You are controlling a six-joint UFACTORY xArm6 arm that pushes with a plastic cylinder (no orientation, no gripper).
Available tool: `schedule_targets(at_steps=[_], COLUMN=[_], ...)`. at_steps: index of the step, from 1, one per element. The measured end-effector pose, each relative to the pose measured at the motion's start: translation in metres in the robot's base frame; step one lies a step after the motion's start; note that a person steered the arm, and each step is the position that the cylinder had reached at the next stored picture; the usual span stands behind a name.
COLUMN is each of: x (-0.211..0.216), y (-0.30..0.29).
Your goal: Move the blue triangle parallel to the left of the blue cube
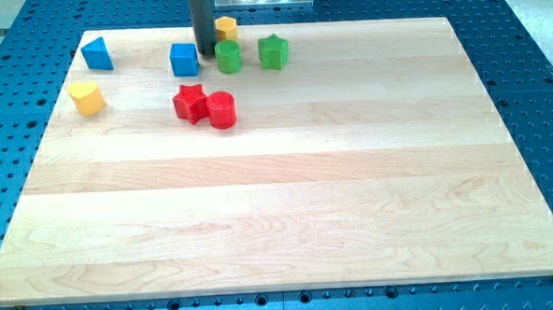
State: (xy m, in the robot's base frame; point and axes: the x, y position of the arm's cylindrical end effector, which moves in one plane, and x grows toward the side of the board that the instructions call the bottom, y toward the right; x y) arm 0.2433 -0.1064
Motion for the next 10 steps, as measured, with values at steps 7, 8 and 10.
schedule_targets(at_steps=[7,8,10], x=[0.008,0.031,0.033], y=[-0.173,-0.163,-0.148])
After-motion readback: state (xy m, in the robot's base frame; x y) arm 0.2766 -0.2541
